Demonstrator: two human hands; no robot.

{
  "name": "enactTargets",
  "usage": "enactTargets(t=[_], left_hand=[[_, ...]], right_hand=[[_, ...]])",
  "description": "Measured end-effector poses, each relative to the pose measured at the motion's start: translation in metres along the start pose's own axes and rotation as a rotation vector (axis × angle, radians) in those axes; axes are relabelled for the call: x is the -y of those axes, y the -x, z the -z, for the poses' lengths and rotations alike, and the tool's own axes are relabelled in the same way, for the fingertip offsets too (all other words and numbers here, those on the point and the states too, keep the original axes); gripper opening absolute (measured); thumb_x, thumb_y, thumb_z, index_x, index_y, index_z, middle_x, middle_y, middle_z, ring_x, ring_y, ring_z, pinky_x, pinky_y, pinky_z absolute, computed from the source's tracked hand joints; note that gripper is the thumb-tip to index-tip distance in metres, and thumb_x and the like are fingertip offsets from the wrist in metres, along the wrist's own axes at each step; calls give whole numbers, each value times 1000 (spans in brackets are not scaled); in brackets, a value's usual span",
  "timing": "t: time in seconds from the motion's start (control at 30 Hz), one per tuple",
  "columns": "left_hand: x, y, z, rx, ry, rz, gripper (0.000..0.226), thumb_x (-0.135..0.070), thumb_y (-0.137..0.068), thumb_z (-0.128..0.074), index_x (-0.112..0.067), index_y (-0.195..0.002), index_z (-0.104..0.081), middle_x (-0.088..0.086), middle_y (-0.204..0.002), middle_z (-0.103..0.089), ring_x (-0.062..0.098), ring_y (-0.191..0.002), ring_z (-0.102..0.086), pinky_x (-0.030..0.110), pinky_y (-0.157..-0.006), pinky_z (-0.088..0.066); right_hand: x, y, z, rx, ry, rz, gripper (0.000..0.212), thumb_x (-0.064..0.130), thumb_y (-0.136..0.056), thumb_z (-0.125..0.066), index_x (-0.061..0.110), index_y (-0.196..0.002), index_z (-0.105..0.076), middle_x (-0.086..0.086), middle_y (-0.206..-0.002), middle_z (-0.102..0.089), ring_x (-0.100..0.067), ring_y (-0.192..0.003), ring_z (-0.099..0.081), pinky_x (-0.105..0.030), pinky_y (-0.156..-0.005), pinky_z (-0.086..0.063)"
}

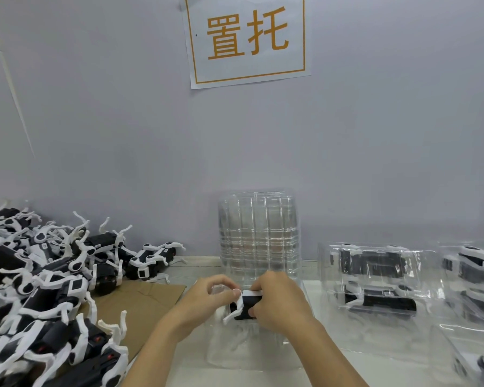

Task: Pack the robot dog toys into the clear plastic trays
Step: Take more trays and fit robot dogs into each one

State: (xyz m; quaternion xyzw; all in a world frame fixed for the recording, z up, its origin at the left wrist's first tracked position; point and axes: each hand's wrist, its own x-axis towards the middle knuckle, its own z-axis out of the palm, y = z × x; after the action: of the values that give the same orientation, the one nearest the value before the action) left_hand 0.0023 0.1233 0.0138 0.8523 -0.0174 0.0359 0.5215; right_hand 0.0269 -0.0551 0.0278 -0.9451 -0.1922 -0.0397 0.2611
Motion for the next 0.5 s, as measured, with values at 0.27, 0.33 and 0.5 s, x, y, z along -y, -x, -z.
enactTargets(t=[0.27,0.33,0.5], left_hand=[[1,7,-2,47,92,22,37,-48,-67,-81,-23,-92,-68,-8,-111,-69,6,-103,-61,27,-79,-43],[-2,7,-3,41,72,25,41,-50,-63,-82,-22,-90,-68,-9,-107,-67,7,-100,-60,29,-82,-44],[-4,5,0,70,26,72,23,-39,-74,-84,-29,-82,-65,3,-101,-68,17,-87,-54,35,-78,-40]], right_hand=[[0,1,-1,-17,7,-19,10,13,-81,-68,18,-89,-73,-4,-89,-69,-25,-85,-66,-33,-72,-55],[1,0,-2,-25,16,-21,10,13,-81,-69,18,-90,-73,-4,-89,-68,-25,-86,-65,-34,-73,-57],[4,-1,-3,-32,56,-27,10,13,-82,-71,17,-91,-72,-4,-88,-68,-23,-82,-66,-34,-72,-58]])
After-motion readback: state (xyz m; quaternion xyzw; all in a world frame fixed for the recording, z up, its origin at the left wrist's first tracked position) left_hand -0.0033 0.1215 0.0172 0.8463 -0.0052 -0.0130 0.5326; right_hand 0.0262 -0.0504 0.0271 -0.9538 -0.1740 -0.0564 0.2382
